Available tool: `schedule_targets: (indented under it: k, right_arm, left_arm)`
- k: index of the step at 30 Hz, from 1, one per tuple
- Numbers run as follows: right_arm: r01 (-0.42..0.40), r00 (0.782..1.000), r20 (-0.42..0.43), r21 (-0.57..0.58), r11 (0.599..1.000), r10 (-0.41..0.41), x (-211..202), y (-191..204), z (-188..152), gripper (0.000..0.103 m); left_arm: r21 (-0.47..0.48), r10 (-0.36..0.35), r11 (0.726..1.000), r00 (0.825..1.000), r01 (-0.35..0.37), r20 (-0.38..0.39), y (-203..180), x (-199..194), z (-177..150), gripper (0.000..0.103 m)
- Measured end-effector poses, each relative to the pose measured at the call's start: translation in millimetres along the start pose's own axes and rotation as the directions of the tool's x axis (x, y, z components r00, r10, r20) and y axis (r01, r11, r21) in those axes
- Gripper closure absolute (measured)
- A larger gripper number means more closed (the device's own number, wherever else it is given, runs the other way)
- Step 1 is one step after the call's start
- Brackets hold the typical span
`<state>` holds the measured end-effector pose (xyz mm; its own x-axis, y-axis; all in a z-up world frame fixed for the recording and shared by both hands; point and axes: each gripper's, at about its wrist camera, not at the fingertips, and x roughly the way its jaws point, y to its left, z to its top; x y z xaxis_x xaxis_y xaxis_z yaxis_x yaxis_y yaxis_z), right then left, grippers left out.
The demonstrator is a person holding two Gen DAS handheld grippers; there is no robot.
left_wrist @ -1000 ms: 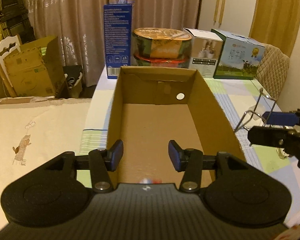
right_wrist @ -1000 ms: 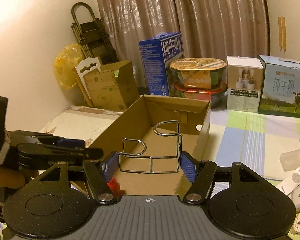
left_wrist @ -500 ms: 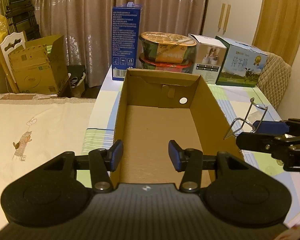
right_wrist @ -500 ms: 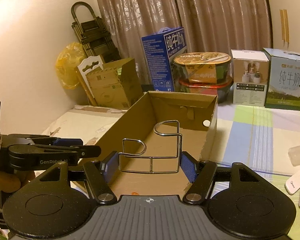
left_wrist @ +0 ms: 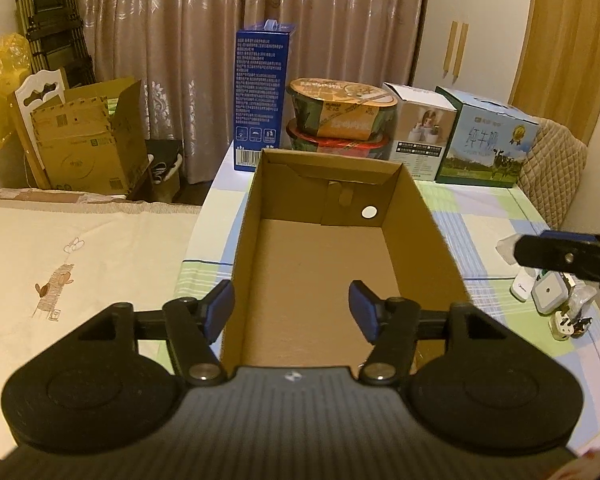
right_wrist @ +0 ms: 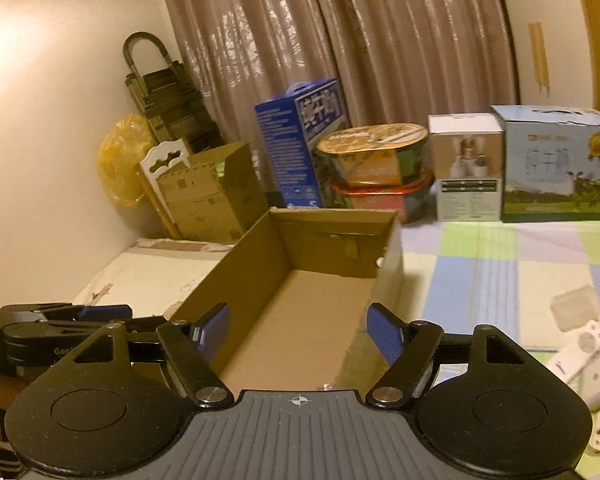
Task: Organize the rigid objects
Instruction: 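Move both open tools back toward the remaining objects on the table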
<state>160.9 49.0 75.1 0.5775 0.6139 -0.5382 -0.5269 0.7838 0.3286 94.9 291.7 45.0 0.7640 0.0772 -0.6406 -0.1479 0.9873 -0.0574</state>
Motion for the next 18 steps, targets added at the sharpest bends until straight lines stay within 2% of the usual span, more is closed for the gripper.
schedule_targets:
  k: [6,13,18]
  right_arm:
    - [0.057,0.998,0.022,0.003,0.998,-0.057,-40,-9,-14,0.031]
    - [0.150,0.986,0.073,-0.004,0.989,-0.149,-94,-21,-38,0.030]
    - [0.236,0.966,0.095,0.032,0.971,-0.238,-136,-41,-60,0.030]
  left_arm:
    - [0.021,0.003,1.000,1.000,-0.004,0.017,-23,-18,-3,0.037]
    - [0.071,-0.052,0.996,0.997,0.048,0.054,-69,-42,-6,0.027]
    - [0.115,-0.111,0.988,0.991,0.102,0.074,-112,-57,-10,0.021]
